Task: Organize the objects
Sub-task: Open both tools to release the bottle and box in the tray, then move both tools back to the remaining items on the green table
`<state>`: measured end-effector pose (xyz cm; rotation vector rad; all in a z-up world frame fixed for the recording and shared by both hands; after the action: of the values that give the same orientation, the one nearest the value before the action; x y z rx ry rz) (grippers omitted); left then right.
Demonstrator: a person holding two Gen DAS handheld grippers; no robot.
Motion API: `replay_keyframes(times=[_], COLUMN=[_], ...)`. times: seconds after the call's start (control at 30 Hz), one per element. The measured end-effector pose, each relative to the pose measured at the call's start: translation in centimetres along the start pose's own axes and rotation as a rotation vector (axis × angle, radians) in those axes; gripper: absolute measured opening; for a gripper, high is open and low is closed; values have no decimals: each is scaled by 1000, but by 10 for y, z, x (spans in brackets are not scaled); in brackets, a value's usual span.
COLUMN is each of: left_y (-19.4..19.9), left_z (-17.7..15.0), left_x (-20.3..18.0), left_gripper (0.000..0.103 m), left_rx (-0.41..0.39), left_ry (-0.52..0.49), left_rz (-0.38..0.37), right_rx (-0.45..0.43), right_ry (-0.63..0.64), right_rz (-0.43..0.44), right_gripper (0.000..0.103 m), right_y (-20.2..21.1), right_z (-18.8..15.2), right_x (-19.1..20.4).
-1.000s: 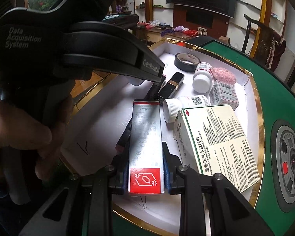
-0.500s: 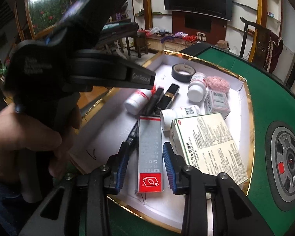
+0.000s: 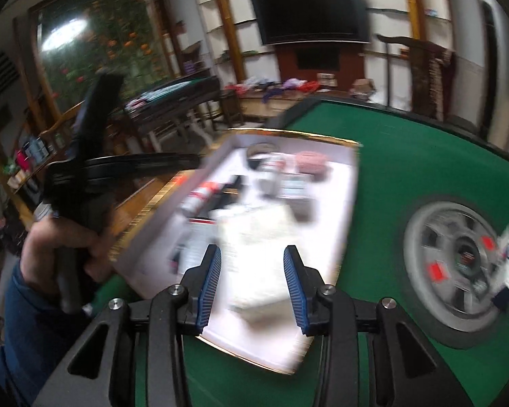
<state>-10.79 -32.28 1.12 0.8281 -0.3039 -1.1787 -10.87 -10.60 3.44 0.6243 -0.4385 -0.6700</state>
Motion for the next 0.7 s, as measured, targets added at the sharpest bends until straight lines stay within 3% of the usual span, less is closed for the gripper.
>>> replay_keyframes(times=[0.17, 0.3, 0.4, 0.53, 0.7], left_y=[-5, -8, -13, -10, 5], left_z=[-3, -6, -11, -13, -19], left_x=[-1, -5, -12, -28, -68], left_gripper=[28, 28, 28, 28, 28], left_rx=[7, 11, 26, 10, -30], left_ry=[-11, -23, -51, -99, -143], left_rz=[18, 22, 25, 25, -42], right_rx=[-30, -21, -2, -7, -33], right_ry=[-100, -172, -204, -153, -135], right_rz=[-77, -88, -43, 3, -4], right_gripper=[40, 44, 44, 44, 47], right_y=[30, 39, 34, 34, 46], right_z=[-11, -26, -31, -30, -27], right_x=[-72, -103, -103, -83, -84])
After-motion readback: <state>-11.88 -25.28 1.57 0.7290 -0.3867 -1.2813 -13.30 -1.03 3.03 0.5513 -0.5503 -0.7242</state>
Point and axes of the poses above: each gripper's, at about its wrist camera, not at the fingertips, and y roughly against the way its jaws point, x to its left, z to its top, the point moved 8 cm from there along -y, roughly the way its jaws point, and after that the axes turned 1 degree about -z, right-handed, at the moved point
